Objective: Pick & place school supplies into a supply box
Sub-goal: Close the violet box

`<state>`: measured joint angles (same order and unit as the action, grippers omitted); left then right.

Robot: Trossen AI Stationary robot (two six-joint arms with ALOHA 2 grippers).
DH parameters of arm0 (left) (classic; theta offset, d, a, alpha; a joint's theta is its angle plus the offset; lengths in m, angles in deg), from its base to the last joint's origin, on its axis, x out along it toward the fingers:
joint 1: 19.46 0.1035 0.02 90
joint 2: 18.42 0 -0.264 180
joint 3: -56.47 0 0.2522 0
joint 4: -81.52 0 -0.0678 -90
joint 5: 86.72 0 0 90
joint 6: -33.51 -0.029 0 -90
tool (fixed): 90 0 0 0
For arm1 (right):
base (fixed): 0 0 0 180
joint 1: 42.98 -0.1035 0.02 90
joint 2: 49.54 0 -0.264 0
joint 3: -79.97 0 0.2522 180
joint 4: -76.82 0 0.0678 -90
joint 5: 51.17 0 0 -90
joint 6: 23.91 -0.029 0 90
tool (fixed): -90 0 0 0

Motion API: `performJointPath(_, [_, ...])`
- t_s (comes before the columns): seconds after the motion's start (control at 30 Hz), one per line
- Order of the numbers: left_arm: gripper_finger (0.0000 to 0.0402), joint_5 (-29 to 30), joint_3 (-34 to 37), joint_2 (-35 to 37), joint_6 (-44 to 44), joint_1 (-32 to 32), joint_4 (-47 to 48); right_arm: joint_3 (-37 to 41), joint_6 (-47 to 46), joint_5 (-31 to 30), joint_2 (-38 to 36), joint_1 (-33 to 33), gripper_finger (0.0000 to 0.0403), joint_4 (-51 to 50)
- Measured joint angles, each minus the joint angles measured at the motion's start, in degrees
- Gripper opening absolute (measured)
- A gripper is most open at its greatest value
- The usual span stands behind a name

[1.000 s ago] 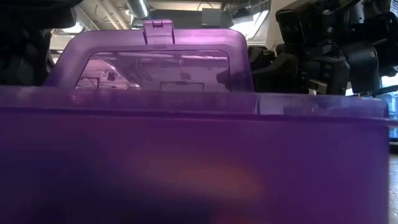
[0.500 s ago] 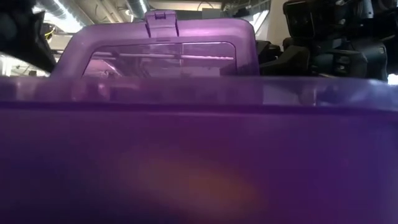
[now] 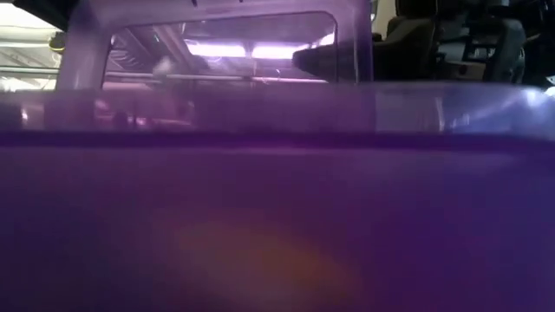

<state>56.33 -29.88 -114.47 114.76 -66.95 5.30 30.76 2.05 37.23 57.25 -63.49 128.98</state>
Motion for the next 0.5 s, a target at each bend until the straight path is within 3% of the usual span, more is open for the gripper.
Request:
performJointPath(0.33, [0.0003, 0.1, 0.0, 0.0, 0.0, 0.5, 0.0, -6.6, -4.1, 9.1, 0.0, -0.9, 0.0161, -9.2])
performJointPath(0.5, [0.0003, 0.0, 0.0, 0.0, 0.0, 0.8, 0.0, -11.7, -4.5, 9.3, 0.0, -3.9, 0.0161, -19.3])
